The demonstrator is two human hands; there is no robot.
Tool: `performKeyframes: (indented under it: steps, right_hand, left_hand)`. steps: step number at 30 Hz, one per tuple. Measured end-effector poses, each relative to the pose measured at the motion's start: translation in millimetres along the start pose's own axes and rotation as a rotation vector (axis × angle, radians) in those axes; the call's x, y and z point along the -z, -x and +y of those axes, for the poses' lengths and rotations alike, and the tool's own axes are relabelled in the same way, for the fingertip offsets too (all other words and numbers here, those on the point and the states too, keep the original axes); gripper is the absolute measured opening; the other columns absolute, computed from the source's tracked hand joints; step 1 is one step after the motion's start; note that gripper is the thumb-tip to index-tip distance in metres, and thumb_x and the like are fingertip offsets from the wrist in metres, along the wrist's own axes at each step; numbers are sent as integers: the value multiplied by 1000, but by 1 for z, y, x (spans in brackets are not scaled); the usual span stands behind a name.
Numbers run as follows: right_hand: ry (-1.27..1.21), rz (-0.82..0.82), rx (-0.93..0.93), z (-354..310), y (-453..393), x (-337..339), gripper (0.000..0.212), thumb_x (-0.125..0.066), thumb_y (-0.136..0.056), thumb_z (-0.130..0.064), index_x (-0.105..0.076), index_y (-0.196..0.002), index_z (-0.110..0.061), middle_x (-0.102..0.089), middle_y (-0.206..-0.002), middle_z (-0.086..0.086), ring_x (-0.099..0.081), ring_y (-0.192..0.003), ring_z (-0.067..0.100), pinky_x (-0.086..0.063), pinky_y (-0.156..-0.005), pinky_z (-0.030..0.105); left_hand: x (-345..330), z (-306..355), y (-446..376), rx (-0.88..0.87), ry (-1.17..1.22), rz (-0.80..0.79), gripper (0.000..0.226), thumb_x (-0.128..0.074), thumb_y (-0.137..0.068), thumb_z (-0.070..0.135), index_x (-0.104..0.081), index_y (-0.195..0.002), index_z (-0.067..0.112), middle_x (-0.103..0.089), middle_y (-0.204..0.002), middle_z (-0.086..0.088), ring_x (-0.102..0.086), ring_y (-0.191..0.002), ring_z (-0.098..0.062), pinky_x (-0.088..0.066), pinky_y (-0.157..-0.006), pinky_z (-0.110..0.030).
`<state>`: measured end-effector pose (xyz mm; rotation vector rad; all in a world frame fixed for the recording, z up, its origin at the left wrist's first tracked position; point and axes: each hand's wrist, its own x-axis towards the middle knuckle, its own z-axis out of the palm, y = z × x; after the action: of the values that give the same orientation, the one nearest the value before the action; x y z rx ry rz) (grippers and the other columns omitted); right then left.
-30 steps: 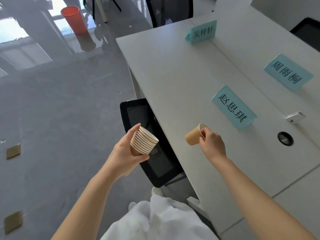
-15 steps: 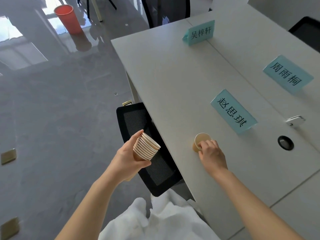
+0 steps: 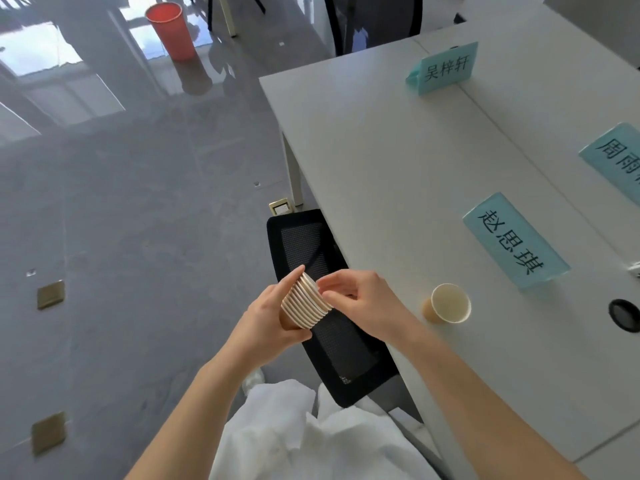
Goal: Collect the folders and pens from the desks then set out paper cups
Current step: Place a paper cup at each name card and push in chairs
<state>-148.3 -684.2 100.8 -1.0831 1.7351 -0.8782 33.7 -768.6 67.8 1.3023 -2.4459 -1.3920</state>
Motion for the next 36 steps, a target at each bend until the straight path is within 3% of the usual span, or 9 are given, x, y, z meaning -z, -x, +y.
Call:
performKeyframes:
  steps: [7, 13, 19, 26, 36]
  right_hand:
    - [-9, -70, -57, -28, -58, -56, 33, -65, -84, -12, -66, -117, -17, -72, -102, -3, -68, -96, 5, -58, -87, 33]
    - [47, -81, -46, -82, -130, -119, 23, -68, -85, -13, -68, -107, -15, -73, -98, -4, -69, -91, 5, -57, -87, 30]
    - [94, -36, -42, -129, -193, -172, 24, -68, -87, -18, -66, -110, -16, -71, -103, -2, -68, -93, 9, -57, -85, 26]
    - [99, 67, -105, -154, -251, -180, 23, -74, -79, -19, -68, -100, -17, -71, -91, -5, -68, -84, 6, -57, -82, 27]
    - [-33, 250, -145, -173, -402, -129, 26, -71, -83, -14, -67, -108, -12, -72, -98, 0, -68, -91, 10, -56, -86, 27]
  left_hand:
    - [58, -49, -11, -17, -58, -20, 104, -83, -71, 24, -17, -146, 54, -45, -126, 13, -49, -112, -10, -50, -90, -27]
    - [152, -106, -37, -33, -112, -34, 106, -83, -69, 27, -16, -143, 60, -47, -127, 15, -51, -111, -8, -50, -91, -33]
    - [227, -155, -67, -41, -73, -29, 107, -84, -68, 25, -17, -142, 62, -48, -126, 15, -51, -112, -8, -48, -94, -32]
    - [274, -185, -107, -24, -10, -31, 104, -83, -64, 27, -21, -139, 64, -49, -125, 15, -52, -112, -9, -49, -95, -36]
    - [350, -192, -246, 24, 90, 56, 101, -85, -64, 24, -28, -142, 56, -54, -122, 11, -54, -111, -8, -48, -96, -30]
